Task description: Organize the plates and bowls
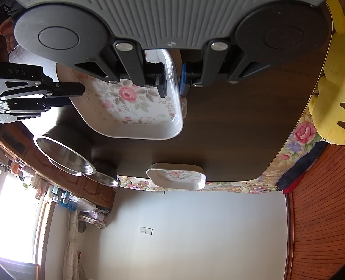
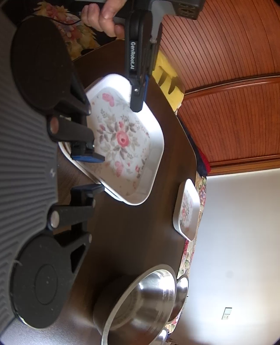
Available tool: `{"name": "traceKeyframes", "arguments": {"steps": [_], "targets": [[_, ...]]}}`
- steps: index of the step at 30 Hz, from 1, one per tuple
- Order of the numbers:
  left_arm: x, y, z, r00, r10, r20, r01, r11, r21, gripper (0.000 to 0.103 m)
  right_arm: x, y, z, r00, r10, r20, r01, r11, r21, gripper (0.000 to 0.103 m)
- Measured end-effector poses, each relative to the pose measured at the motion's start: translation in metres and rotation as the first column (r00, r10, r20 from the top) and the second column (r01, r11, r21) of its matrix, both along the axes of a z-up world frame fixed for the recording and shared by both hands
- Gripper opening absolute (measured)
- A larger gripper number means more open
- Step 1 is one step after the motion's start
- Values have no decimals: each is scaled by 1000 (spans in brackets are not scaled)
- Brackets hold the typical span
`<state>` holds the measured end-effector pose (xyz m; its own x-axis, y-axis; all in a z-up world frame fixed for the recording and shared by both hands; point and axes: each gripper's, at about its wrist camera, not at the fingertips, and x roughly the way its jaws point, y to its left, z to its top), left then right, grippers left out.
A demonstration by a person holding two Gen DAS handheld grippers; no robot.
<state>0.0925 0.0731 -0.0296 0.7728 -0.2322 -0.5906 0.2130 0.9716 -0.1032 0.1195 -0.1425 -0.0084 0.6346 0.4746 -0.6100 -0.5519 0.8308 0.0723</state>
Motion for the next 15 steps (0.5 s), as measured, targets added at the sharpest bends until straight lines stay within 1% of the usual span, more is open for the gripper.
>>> {"name": "traceKeyframes", "arguments": {"steps": [3, 9, 11, 12, 13, 14, 15], "targets": [[1, 1, -2, 1000, 3, -8, -3, 1000, 6, 14, -2, 2, 0, 1000, 12, 16, -11, 1000, -23, 24], [0, 4, -2, 1000, 0, -5, 0, 1000, 0, 15, -2, -1, 4, 1000, 13, 21, -13, 1000, -9, 24], [1, 5, -2, 1000, 4, -2, -4, 1000, 1, 20, 0, -3, 7, 1000, 9, 30, -9, 1000, -6, 24], [2, 6, -1, 1000, 5, -2, -5, 1000, 2, 24, 0, -4, 9, 999, 7, 34, -7, 1000, -4, 24], [2, 7, -1, 1000, 9, 0, -9, 1000, 4, 32, 1, -4, 10, 999, 4, 38, -3, 1000, -2, 24], [2, 8, -1, 1000, 15, 3, -15, 1000, 7, 37, 3, -6, 12, 999, -1, 43, 1, 1000, 1, 24], [3, 9, 0, 1000, 19, 8, -19, 1000, 11, 46, 4, -7, 14, 999, -4, 48, 4, 1000, 5, 24]]}}
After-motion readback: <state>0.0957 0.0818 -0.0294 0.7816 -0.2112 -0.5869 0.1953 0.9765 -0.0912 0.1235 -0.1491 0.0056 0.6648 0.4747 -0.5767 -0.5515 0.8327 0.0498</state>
